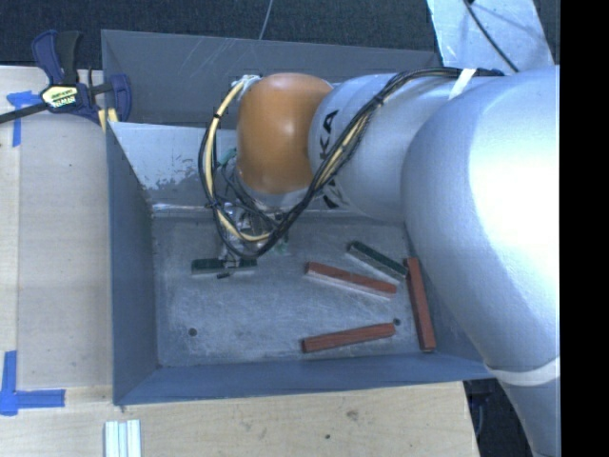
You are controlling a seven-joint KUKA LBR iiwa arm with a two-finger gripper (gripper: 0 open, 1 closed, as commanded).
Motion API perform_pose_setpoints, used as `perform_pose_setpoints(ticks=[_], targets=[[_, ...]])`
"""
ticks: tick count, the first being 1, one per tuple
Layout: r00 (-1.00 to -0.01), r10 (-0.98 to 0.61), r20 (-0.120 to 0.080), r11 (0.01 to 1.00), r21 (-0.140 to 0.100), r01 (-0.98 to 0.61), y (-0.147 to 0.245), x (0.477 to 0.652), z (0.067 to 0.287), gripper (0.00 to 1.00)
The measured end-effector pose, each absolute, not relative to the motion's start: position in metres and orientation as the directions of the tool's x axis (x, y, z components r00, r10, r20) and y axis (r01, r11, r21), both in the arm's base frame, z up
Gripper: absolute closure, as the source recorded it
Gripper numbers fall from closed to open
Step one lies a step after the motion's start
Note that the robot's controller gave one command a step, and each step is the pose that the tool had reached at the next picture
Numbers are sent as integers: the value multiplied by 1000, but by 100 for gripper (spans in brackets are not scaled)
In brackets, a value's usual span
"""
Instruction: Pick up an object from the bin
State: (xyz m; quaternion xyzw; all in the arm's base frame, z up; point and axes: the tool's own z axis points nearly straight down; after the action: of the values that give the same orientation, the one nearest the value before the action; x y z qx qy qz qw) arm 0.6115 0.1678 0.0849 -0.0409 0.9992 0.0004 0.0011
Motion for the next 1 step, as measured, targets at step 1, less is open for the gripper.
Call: perform_pose_setpoints(ticks=[1], targets=[[-997, -82, -2, 997, 1, -82, 168, 611, 85, 0]])
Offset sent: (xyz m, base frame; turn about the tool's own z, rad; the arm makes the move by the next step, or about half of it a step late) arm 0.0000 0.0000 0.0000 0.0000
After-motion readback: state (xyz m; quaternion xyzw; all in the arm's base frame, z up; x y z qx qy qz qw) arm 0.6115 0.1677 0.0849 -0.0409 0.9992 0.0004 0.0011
